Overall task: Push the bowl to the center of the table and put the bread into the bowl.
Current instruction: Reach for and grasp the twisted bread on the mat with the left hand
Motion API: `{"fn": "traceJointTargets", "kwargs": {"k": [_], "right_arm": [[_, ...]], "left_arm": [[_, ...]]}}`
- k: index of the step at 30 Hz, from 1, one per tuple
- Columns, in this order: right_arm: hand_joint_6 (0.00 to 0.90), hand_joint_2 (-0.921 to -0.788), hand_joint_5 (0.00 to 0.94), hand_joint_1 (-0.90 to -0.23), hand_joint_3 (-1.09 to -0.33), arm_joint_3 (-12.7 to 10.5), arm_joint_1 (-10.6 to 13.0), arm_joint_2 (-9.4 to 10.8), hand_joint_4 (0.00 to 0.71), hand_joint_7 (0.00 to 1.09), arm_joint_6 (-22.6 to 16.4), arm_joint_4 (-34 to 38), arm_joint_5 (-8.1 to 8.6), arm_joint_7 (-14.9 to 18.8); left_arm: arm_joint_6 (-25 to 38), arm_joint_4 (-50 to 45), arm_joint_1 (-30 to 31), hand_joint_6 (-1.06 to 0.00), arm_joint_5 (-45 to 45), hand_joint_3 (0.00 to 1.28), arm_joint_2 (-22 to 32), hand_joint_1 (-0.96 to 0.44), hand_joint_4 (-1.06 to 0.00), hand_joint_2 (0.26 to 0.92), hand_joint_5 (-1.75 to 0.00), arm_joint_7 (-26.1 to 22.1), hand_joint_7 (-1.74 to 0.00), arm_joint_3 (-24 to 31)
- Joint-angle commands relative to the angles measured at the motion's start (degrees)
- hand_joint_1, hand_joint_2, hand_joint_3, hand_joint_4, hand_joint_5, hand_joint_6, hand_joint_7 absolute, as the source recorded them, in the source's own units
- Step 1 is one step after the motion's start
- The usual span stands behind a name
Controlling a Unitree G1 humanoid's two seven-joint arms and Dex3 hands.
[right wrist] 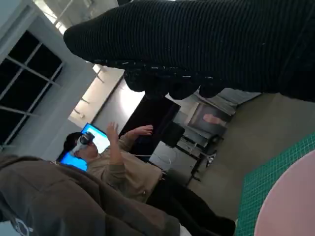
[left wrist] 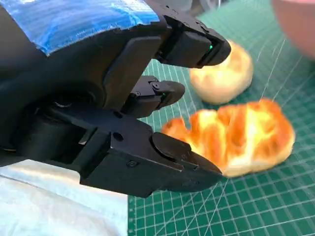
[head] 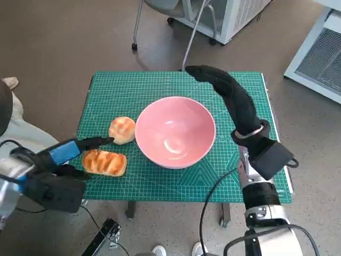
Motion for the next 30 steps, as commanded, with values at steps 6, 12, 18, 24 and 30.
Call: {"fn": "traceJointTargets", "kwargs": {"k": [6,12,18,24,30], "right_arm": [[-0.001,-0.921,0.009,-0.685,-0.779,-0.08,2.48,0.46,0.327,0.81,1.83,-1.84,1.20,0.76],[-0.001,-0.921,0.021,-0.682,-0.770,-0.29,3.03,0.24,0.349,0.80,2.31,-3.31,1.72,0.93],[-0.001,-0.921,0.011,-0.687,-0.763,-0.69,3.03,-0.23,0.330,0.79,1.89,-3.45,1.65,0.53],[0.002,-0.921,0.009,-0.690,-0.761,-1.17,2.85,-0.68,0.327,0.79,0.96,-2.50,1.22,0.00],[0.004,-0.921,0.008,-0.692,-0.762,-1.26,3.02,-1.26,0.326,0.78,0.28,-2.53,0.54,-0.67]], "left_arm": [[-0.64,8.39,-3.38,-0.45,2.61,0.01,-3.45,0.07,-0.38,0.891,-0.02,1.80,-0.02,-5.46],[-3.11,11.93,-4.75,-0.60,4.39,0.07,-4.04,0.07,-0.56,0.918,-0.03,5.10,-0.04,-7.86],[-7.25,15.67,-5.91,-0.61,8.99,0.17,-3.86,-0.18,-0.77,0.921,-0.06,13.03,-0.85,-11.04],[-9.09,16.79,-5.82,-0.63,10.86,0.12,-3.16,-0.02,-0.60,0.921,-1.11,16.95,-1.15,-12.54],[-8.61,12.30,-5.45,-0.68,6.49,0.08,-1.05,0.00,-0.62,0.920,-1.22,13.85,-1.11,-9.71]]}}
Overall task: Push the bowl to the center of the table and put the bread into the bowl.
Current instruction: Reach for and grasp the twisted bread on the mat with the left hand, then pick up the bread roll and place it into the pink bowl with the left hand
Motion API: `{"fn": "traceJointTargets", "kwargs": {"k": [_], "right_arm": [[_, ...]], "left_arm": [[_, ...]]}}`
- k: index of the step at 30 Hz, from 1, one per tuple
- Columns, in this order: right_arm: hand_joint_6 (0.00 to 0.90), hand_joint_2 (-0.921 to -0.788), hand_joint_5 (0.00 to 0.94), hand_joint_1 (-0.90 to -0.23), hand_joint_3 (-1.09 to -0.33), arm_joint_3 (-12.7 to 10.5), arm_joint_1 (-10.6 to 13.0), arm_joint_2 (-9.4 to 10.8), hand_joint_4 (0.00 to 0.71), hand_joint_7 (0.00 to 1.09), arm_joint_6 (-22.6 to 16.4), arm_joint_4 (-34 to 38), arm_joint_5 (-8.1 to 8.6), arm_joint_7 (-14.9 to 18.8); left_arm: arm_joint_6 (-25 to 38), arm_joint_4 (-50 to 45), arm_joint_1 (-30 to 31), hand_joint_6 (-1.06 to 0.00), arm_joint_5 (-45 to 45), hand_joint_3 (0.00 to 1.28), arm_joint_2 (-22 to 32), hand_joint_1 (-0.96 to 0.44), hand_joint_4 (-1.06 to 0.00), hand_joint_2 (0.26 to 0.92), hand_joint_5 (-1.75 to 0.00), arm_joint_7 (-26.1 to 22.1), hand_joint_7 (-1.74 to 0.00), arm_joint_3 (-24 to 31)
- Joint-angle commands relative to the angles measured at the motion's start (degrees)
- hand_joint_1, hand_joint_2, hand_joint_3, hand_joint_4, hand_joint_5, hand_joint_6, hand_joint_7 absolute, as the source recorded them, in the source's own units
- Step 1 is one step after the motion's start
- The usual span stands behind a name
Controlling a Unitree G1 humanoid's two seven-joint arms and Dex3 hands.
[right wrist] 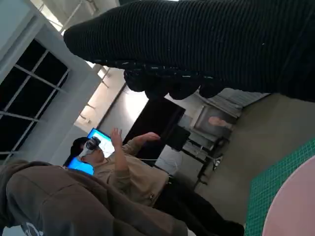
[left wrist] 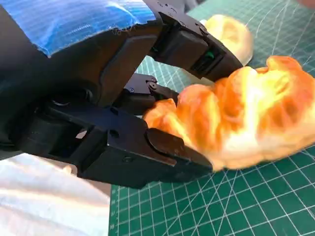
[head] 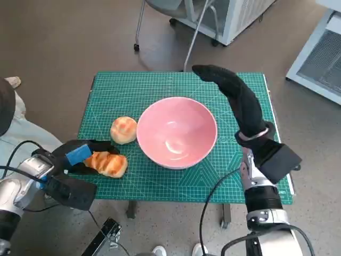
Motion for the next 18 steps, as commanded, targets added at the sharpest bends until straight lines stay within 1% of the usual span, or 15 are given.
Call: {"fn": "traceJointTargets", "kwargs": {"k": [1,5,11,14,18], "right_arm": [[0.004,-0.921,0.008,-0.691,-0.763,-0.33,1.53,-0.77,0.326,0.78,-0.11,0.68,-0.65,-0.68],[0.005,-0.921,0.008,-0.690,-0.765,-0.22,1.65,-1.04,0.326,0.78,-0.04,0.28,-0.96,-1.11],[0.005,-0.921,0.008,-0.689,-0.765,0.00,1.70,-1.24,0.326,0.78,0.46,-0.30,-0.78,-1.11],[0.007,-0.921,0.007,-0.689,-0.765,0.05,1.59,-1.37,0.326,0.78,0.55,-0.39,-0.89,-1.22],[0.009,-0.921,0.007,-0.690,-0.765,0.02,1.48,-1.58,0.326,0.78,0.39,-0.32,-0.95,-1.25]], "left_arm": [[-0.43,-3.53,2.08,-0.68,-3.17,0.07,1.65,0.00,-0.63,0.920,-1.23,-4.24,-1.10,1.19],[0.47,-10.68,3.28,-0.69,-8.80,0.06,3.21,0.00,-0.65,0.920,-1.22,-7.18,-1.08,5.93],[0.47,-19.07,3.23,-0.69,-15.77,0.04,3.28,0.00,-0.68,0.920,-1.16,-8.44,-1.11,12.90],[0.25,-21.66,0.66,-0.70,-17.44,0.03,2.82,0.00,-0.69,0.920,-1.12,-8.36,-1.12,15.14],[-0.40,-22.82,-3.88,-0.71,-18.15,0.02,1.85,0.00,-0.70,0.920,-1.08,-8.12,-1.14,16.34]]}}
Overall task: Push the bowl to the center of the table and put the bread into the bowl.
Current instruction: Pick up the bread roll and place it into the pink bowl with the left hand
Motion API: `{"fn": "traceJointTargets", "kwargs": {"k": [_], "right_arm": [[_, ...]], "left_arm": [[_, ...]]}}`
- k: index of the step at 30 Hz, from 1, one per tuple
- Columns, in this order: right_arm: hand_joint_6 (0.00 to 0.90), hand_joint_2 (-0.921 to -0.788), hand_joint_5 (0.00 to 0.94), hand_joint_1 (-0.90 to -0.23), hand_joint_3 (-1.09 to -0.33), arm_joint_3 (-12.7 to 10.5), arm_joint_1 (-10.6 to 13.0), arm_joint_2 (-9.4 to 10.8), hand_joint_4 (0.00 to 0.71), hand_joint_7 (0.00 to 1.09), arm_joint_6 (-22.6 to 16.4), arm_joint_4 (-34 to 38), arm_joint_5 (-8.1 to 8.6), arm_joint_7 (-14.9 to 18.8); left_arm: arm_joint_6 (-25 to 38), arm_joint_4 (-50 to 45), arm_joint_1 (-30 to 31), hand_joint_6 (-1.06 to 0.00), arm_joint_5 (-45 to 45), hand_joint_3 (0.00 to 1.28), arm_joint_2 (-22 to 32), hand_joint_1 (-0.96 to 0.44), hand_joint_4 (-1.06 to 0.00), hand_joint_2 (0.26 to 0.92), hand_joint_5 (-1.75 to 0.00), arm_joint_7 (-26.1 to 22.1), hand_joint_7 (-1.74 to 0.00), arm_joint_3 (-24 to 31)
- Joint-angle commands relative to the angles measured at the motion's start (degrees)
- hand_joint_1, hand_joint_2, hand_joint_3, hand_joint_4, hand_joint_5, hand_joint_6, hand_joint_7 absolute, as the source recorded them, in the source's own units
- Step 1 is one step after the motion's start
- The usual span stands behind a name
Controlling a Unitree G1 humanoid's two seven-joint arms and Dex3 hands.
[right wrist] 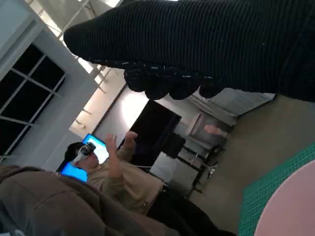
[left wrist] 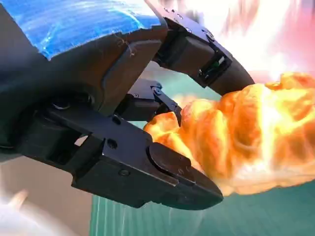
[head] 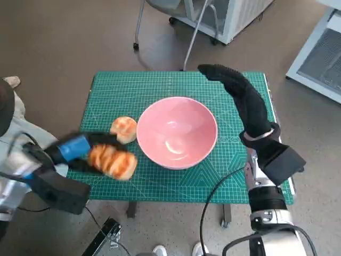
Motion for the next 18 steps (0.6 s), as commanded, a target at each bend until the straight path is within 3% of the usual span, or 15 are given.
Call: {"fn": "traceJointTargets", "kwargs": {"k": [1,13,18], "right_arm": [[0.008,-0.921,0.007,-0.690,-0.765,0.01,0.97,-0.59,0.326,0.78,0.45,0.11,-0.60,-0.25],[0.002,-0.921,0.004,-0.686,-0.770,-0.17,1.77,-0.76,0.321,0.79,0.33,-0.70,-0.07,0.05],[0.000,-0.921,0.003,-0.684,-0.771,-0.27,2.22,-0.96,0.320,0.79,0.14,-0.81,-0.30,-0.21]], "left_arm": [[-0.54,-2.11,-5.81,-0.71,-1.57,0.03,-0.60,0.00,-0.70,0.920,-1.08,-0.08,-1.14,1.78],[1.60,-2.68,-19.70,-0.71,5.79,0.05,-7.91,0.00,-0.66,0.920,-1.08,-0.38,-1.19,-4.19],[-1.70,4.35,-24.95,-0.68,11.65,0.07,-11.31,0.00,-0.65,0.920,-1.07,4.48,-1.23,-8.59]]}}
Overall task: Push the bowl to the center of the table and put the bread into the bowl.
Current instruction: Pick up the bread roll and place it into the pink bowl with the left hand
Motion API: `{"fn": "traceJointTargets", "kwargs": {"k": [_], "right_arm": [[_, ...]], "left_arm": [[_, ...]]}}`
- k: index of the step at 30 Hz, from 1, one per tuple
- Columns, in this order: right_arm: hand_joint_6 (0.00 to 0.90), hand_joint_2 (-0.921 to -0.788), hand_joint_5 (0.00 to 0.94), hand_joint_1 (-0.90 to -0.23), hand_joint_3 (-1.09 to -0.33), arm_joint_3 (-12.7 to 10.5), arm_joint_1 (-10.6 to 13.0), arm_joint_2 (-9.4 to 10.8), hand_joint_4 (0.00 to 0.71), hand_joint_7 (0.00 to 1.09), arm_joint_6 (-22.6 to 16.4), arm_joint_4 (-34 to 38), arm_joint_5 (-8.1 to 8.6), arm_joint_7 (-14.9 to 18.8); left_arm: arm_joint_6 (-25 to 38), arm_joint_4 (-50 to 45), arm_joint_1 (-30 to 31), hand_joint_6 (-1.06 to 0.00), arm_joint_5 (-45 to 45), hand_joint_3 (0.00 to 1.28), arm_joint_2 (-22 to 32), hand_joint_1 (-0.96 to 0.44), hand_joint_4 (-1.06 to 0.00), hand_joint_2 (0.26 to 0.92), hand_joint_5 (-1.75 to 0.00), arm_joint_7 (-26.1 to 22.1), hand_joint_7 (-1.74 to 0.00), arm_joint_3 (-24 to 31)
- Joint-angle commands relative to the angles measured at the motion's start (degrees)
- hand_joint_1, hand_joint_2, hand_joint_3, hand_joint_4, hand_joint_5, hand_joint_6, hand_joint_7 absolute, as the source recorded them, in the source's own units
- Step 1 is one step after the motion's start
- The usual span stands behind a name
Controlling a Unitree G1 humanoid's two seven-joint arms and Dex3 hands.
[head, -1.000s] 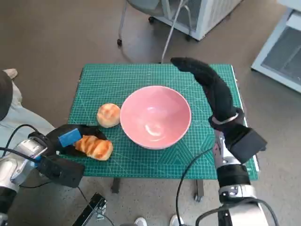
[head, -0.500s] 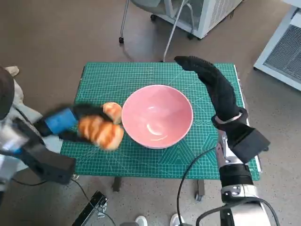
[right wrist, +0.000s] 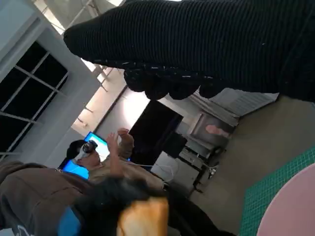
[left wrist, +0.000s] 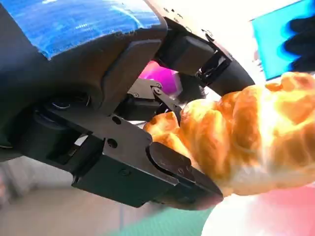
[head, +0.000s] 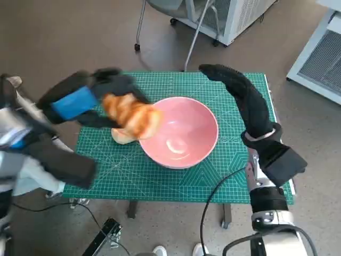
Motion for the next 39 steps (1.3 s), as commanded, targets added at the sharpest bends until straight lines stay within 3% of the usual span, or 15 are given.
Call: {"fn": "traceJointTargets", "kwargs": {"k": [1,10,15,20,25,27,29,30,31,32,34,39], "right_arm": [[-0.001,-0.921,0.003,-0.684,-0.771,-0.20,1.95,-0.45,0.319,0.79,0.17,-0.09,-0.06,-0.23],[-0.001,-0.921,0.002,-0.685,-0.774,-0.31,3.18,-1.06,0.318,0.79,0.56,-1.63,-0.52,-1.06],[-0.001,-0.921,0.001,-0.686,-0.777,-0.32,4.06,-1.49,0.316,0.78,0.80,-2.74,-0.84,-1.63],[-0.001,-0.921,0.001,-0.687,-0.779,-0.26,5.04,-1.86,0.316,0.78,1.13,-3.91,-1.09,-2.14],[-0.001,-0.921,0.001,-0.690,-0.782,-0.36,5.96,-2.29,0.316,0.77,1.58,-5.06,-0.87,-2.28],[-0.001,-0.921,0.001,-0.689,-0.783,-0.49,6.18,-2.54,0.316,0.77,1.78,-5.35,-0.77,-2.32],[-0.001,-0.921,0.001,-0.688,-0.784,-0.60,6.34,-2.71,0.316,0.77,1.99,-5.62,-0.69,-2.37],[-0.001,-0.921,0.001,-0.688,-0.784,-0.62,6.39,-2.76,0.315,0.77,2.08,-5.75,-0.67,-2.41],[-0.001,-0.921,0.001,-0.687,-0.784,-0.65,6.47,-2.81,0.315,0.77,2.27,-6.00,-0.60,-2.44],[-0.001,-0.921,0.001,-0.683,-0.785,-0.66,6.53,-2.85,0.315,0.77,2.41,-6.20,-0.55,-2.47],[-0.001,-0.921,0.000,-0.679,-0.787,-0.68,6.64,-2.87,0.315,0.76,2.79,-6.61,-0.41,-2.52],[-0.001,-0.921,0.000,-0.673,-0.789,-0.66,6.81,-2.76,0.315,0.76,3.35,-7.41,-0.42,-2.85]], "left_arm": [[-2.82,6.43,-4.30,-0.68,5.62,0.07,-2.80,0.00,-0.65,0.920,-1.05,4.54,-1.25,-4.14],[-3.19,18.79,-9.63,-0.64,17.43,0.08,-8.88,0.00,-0.68,0.921,-0.97,16.06,-1.35,-12.27],[-2.92,26.39,-10.65,-0.61,23.52,0.10,-11.78,0.00,-0.65,0.921,-1.12,22.56,-1.28,-18.00],[-2.96,33.19,-12.61,-0.61,26.70,0.09,-13.95,0.00,-0.66,0.921,-1.11,26.53,-1.27,-22.15],[-2.97,37.95,-14.04,-0.62,26.97,0.08,-15.36,0.00,-0.67,0.920,-1.15,27.08,-1.21,-24.18],[-2.81,39.75,-14.45,-0.62,26.15,0.08,-16.04,0.00,-0.66,0.920,-1.16,24.78,-1.22,-24.68],[-2.71,40.85,-14.70,-0.57,25.04,0.15,-16.41,0.00,-0.57,0.921,-1.21,21.45,-1.30,-24.94],[-2.69,41.02,-14.77,-0.53,24.62,0.18,-16.43,-0.07,-0.52,0.921,-1.09,20.07,-1.34,-25.01],[-2.62,40.88,-14.85,-0.48,23.97,0.24,-16.31,-0.17,-0.48,0.921,-0.83,17.46,-1.41,-25.00],[-2.57,40.75,-14.90,-0.39,23.49,0.22,-16.21,-0.07,-0.42,0.917,-0.56,15.60,-1.11,-24.99],[-2.67,40.24,-14.97,-0.38,22.53,0.20,-15.88,0.04,-0.36,0.919,-0.24,12.40,-0.60,-24.87],[-3.43,35.54,-13.96,-0.33,20.52,0.22,-13.26,0.07,-0.25,0.921,-0.04,8.04,-0.25,-23.84]]}}
